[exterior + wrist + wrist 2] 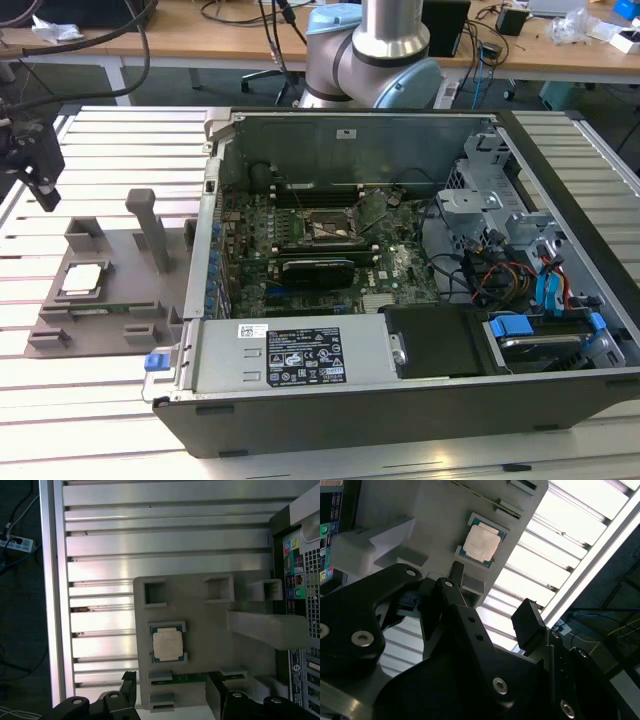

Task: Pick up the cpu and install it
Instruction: 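Pick up the cpu and move it towards the insertion slot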

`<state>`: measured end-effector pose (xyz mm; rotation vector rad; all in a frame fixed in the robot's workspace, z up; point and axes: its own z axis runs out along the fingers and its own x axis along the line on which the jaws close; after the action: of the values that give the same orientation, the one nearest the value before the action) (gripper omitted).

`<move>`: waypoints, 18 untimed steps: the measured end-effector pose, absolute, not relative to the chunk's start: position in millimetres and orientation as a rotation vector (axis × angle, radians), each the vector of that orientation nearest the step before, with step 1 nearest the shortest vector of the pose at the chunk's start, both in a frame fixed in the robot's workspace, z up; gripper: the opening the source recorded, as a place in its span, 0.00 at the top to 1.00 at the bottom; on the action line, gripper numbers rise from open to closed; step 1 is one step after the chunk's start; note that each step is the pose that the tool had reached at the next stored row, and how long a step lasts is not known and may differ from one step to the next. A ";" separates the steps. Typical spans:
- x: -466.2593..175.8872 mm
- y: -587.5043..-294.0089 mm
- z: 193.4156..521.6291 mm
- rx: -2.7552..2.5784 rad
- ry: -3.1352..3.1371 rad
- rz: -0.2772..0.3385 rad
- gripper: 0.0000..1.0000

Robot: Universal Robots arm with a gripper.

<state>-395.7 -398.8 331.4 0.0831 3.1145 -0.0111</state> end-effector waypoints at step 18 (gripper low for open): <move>-395.7 -398.8 316.6 0.083 3.115 -0.011 0.34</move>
<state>-395.7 -398.8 316.6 0.0831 3.1146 -0.0111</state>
